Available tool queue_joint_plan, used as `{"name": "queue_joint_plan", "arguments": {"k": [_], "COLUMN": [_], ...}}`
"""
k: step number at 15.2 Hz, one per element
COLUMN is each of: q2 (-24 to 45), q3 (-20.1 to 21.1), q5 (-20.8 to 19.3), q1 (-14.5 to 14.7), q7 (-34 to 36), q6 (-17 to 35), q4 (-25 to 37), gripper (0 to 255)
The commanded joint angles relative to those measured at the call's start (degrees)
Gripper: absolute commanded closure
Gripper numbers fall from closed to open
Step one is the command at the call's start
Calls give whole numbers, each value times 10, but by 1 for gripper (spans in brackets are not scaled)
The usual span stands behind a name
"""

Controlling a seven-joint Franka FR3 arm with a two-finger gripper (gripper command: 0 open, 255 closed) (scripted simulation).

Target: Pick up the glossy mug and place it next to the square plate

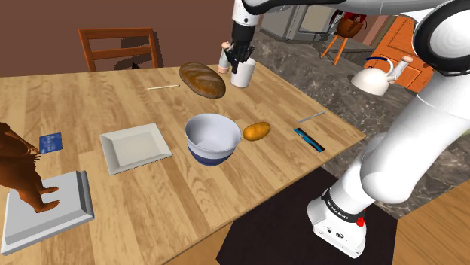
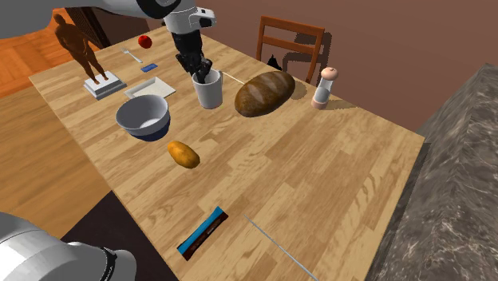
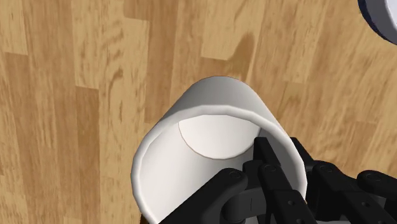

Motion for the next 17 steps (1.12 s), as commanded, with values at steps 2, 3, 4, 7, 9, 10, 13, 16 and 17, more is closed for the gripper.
{"name": "queue_joint_plan", "arguments": {"k": [2, 3, 4, 7, 9, 10, 13, 16, 17], "q2": [-10, -12, -14, -15, -14, -12, -4, 10, 15], "q3": [19, 25, 32, 51, 64, 71, 91, 110, 116], "q5": [-1, -1, -1, -1, -1, -1, -2, -4, -5], "q1": [20, 27, 34, 54, 68, 75, 95, 116, 123], "q7": [40, 53, 67, 107, 133, 147, 187, 227, 240], "q6": [-1, -2, -2, -5, -7, -9, -13, -20, -22], "q4": [-11, -13, -15, -16, -14, -12, -1, 16, 23], "gripper": [255, 255, 255, 255, 255, 255, 255, 255, 255]}}
